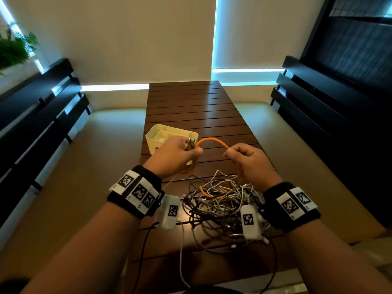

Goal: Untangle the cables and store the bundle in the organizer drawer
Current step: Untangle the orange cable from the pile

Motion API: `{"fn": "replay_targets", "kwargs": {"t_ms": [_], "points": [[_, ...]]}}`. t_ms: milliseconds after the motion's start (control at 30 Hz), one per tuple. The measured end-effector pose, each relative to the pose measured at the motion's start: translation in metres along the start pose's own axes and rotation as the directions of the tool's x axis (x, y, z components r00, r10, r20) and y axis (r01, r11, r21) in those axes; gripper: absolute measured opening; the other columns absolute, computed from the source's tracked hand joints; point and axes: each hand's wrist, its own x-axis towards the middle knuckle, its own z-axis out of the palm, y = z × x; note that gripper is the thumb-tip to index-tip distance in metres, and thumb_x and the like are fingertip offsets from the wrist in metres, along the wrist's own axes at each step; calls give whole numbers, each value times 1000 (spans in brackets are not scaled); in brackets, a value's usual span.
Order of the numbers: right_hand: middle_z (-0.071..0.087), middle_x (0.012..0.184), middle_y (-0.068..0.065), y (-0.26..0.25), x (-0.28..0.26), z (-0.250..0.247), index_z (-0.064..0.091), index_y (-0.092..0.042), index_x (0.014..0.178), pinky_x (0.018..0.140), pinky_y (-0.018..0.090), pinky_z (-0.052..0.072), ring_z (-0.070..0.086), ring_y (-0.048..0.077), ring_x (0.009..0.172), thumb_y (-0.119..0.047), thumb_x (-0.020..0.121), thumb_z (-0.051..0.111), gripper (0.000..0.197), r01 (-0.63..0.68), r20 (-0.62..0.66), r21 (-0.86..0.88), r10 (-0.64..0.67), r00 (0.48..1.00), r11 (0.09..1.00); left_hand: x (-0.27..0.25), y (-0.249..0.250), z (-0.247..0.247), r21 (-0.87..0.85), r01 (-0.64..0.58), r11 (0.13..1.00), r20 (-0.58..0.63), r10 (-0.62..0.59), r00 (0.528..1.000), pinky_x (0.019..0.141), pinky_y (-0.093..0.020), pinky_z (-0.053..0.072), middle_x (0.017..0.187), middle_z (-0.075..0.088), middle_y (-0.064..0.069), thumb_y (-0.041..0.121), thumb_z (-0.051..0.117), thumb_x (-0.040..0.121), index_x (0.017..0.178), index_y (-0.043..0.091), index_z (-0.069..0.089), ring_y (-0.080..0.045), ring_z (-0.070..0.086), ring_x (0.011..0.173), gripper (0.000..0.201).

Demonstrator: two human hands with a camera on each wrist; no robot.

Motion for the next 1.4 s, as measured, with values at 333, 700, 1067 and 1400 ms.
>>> {"fn": "replay_targets", "kwargs": {"t_ms": [333,700,1067,1400], "points": [[68,83,-5,-39,6,4,72,-27,89,69,25,48,63,11,79,-38,94,62,16,124,259,-601,46,965,790,1,11,21,199,-153,968,114,132,985,79,-27,50,96,63,10,26,58,100,122,17,65,-6,60,88,25],[62,65,1,-11,0,-5,72,-22,85,73,50,56,63,22,67,-31,98,58,21,106,72,-133,-97,993,985,-6,13,0,-388,-161,908,-129,119,984,47,-26,33,53,42,7,22,56,100,83,15,63,-11,35,46,20],[64,78,-6,-13,10,-9,70,-21,85,69,30,48,57,10,72,-32,95,63,16,66,104,-538,-11,994,840,0,0,8,106,68,992,-230,-42,972,86,-42,55,93,69,-2,27,57,100,109,11,67,-24,65,91,21],[65,75,-9,-34,6,0,69,-29,83,65,25,46,56,6,68,-31,94,64,12,233,142,-379,-193,971,895,-6,18,22,252,-170,953,111,146,983,62,-35,45,76,64,-13,38,54,100,90,10,68,-19,55,64,33]]}}
